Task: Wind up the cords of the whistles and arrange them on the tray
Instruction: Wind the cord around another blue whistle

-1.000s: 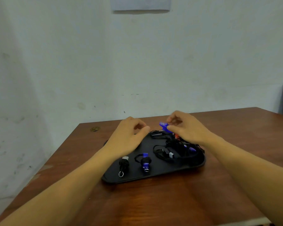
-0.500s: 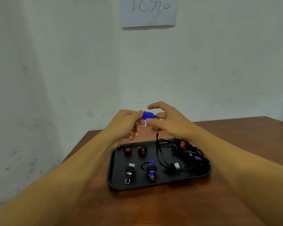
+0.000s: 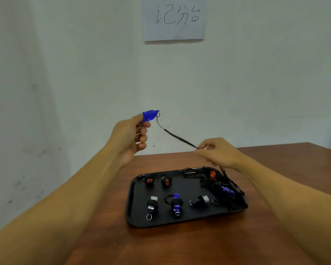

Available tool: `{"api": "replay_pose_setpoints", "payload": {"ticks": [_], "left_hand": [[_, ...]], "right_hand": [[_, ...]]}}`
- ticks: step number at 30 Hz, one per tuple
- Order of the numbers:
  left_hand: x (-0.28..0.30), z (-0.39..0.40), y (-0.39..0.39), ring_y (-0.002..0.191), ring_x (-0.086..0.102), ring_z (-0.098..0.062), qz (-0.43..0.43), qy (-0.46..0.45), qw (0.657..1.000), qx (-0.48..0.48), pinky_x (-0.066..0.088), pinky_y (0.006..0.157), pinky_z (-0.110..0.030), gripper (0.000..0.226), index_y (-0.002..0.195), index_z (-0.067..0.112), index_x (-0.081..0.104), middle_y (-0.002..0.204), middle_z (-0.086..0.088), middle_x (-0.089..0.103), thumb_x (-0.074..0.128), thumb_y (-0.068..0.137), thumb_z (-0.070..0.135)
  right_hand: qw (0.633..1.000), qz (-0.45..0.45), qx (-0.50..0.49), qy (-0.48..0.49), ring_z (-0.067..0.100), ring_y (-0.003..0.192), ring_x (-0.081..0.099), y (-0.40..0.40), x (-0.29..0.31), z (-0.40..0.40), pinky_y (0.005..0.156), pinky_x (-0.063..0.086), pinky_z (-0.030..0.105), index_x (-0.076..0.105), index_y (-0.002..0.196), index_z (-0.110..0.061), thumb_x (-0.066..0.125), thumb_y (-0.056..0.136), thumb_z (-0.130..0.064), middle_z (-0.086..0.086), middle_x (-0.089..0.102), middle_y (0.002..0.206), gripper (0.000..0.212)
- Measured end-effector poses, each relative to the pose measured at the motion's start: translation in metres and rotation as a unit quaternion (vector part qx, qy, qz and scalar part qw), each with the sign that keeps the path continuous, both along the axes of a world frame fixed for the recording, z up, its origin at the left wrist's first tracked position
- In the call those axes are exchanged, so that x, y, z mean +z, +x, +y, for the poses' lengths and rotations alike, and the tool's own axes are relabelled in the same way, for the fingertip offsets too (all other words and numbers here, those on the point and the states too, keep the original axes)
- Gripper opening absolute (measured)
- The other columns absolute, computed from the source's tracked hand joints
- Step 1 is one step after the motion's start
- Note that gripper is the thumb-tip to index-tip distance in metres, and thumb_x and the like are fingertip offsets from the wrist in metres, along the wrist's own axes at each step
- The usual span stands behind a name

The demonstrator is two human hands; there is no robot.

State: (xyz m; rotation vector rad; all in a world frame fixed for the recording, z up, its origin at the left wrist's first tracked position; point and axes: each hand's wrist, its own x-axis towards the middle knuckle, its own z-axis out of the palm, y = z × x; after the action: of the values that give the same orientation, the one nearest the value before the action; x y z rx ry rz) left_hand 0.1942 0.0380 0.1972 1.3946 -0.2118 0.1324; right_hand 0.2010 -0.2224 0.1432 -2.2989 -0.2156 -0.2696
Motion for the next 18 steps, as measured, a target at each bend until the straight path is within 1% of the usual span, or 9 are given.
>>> {"api": "replay_pose_setpoints", "payload": {"ticks": [1,3,5,7,10,12,13,15,18], "left_hand": [[-0.001,-0.002,-0.001,0.048,0.039,-0.011,0.003,0.0,1.0,-0.017,0.033,0.041,-0.023,0.029,0.087,0.007,0.064,0.059,0.002,0.046,0.052,0.101,0.03],[-0.001,-0.006,-0.006,0.047,0.039,-0.011,0.013,-0.005,0.998,-0.053,0.032,0.042,-0.022,0.029,0.088,0.007,0.064,0.06,0.002,0.047,0.052,0.1,0.031],[-0.002,-0.01,-0.011,0.047,0.038,-0.011,0.026,-0.018,0.996,-0.089,0.031,0.042,-0.022,0.029,0.089,0.007,0.064,0.061,0.002,0.047,0.053,0.1,0.031],[-0.003,-0.01,-0.015,0.047,0.038,-0.01,0.036,-0.041,0.991,-0.12,0.031,0.041,-0.021,0.028,0.089,0.008,0.064,0.061,0.002,0.048,0.053,0.099,0.031],[-0.005,-0.005,-0.019,0.047,0.036,-0.009,0.048,-0.091,0.983,-0.153,0.03,0.04,-0.019,0.027,0.088,0.007,0.065,0.061,0.002,0.047,0.053,0.099,0.029],[-0.004,0.001,-0.022,0.047,0.034,-0.009,0.052,-0.13,0.974,-0.177,0.029,0.04,-0.019,0.027,0.086,0.007,0.064,0.062,0.003,0.044,0.052,0.099,0.027],[-0.004,0.005,-0.023,0.046,0.033,-0.009,0.052,-0.147,0.969,-0.19,0.028,0.039,-0.018,0.027,0.085,0.007,0.064,0.062,0.003,0.043,0.052,0.099,0.027],[-0.003,0.009,-0.026,0.046,0.033,-0.009,0.052,-0.166,0.961,-0.215,0.028,0.039,-0.018,0.027,0.083,0.007,0.063,0.062,0.003,0.041,0.052,0.098,0.027],[-0.004,0.009,-0.025,0.047,0.034,-0.009,0.048,-0.146,0.965,-0.21,0.027,0.04,-0.019,0.026,0.084,0.007,0.063,0.062,0.002,0.043,0.052,0.098,0.026]], "right_hand": [[0.999,0.013,0.019,0.023,0.01,0.087,0.066,-0.002,0.003,0.004,0.09,0.049,0.033,0.067,0.112,-0.029,0.069,0.09,-0.042,-0.005,0.071,0.094,0.025],[0.998,-0.012,0.049,0.048,0.005,0.12,0.056,-0.004,0.01,0.017,0.106,0.039,0.032,0.056,0.132,-0.037,0.07,0.09,-0.042,-0.012,0.062,0.128,0.044],[0.986,-0.052,0.096,0.125,0.004,0.134,0.047,-0.009,0.02,0.037,0.113,0.035,0.033,0.051,0.139,-0.037,0.066,0.093,-0.038,-0.011,0.053,0.143,0.048],[0.96,-0.057,0.15,0.229,0.007,0.124,0.059,-0.013,0.027,0.057,0.109,0.044,0.033,0.059,0.132,-0.03,0.061,0.098,-0.032,-0.006,0.065,0.131,0.034],[0.926,-0.058,0.194,0.318,0.014,0.082,0.072,-0.019,0.033,0.081,0.087,0.059,0.031,0.071,0.111,-0.015,0.057,0.102,-0.02,0.0,0.075,0.091,0.018],[0.918,-0.074,0.173,0.35,0.009,0.055,0.053,-0.018,0.036,0.091,0.062,0.056,0.026,0.074,0.1,-0.015,0.056,0.102,-0.019,-0.003,0.063,0.069,0.019],[0.92,-0.09,0.15,0.352,0.007,0.05,0.044,-0.016,0.036,0.095,0.053,0.048,0.023,0.074,0.097,-0.017,0.055,0.102,-0.02,-0.005,0.057,0.066,0.02],[0.939,-0.172,0.088,0.286,0.005,0.051,0.043,-0.011,0.034,0.1,0.05,0.04,0.019,0.073,0.094,-0.019,0.055,0.102,-0.024,-0.008,0.054,0.063,0.021],[0.957,-0.281,0.048,-0.054,0.017,0.065,0.057,-0.008,0.024,0.11,0.062,0.046,0.033,0.065,0.1,-0.021,0.045,0.104,-0.034,-0.003,0.059,0.07,0.024]]}}
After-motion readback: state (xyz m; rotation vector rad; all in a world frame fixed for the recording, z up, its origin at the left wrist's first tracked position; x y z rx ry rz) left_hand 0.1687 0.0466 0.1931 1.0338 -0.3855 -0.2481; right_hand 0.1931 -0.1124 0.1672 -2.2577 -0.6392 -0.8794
